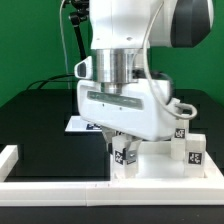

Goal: Assemble square table

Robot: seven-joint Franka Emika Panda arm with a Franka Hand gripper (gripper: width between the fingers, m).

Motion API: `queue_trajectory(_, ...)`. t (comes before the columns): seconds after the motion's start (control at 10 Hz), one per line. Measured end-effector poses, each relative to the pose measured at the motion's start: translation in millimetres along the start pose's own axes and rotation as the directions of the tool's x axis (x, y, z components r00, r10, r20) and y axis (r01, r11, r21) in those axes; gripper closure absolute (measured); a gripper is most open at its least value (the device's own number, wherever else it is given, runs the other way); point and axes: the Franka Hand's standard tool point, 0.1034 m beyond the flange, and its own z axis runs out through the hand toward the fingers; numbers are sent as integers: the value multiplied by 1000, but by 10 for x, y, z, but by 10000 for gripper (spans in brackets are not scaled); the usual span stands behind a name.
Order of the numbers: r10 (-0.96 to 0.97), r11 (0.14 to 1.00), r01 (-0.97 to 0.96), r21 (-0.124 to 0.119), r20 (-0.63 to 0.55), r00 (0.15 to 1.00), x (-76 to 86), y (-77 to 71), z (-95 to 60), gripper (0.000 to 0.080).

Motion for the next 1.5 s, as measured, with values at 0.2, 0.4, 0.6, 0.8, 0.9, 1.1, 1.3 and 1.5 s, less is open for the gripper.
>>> queue_trajectory(0.2, 244, 970, -243, -17, 15, 970, 14, 37, -1, 503)
queue_trajectory(0.4, 516, 856, -514, -44, 39, 856, -19, 50, -5, 503)
queue_trajectory(0.6, 701, 713, -700, -52, 72, 709, -31, 46, -3, 503)
queue_trajectory(0.8, 796, 605, -793, -65, 67, 602, -31, 51, -4, 503)
queue_trajectory(0.9, 824, 567, -821, -68, 63, 563, -54, 39, -5, 503)
queue_trajectory(1.1, 829, 560, -826, -68, 61, 557, -63, 38, 4, 459)
queue_trajectory(1.3, 775, 632, -773, -53, 60, 629, -64, 28, 6, 284)
queue_trajectory(1.5, 545, 838, -545, 3, 37, 838, -150, -20, 8, 178)
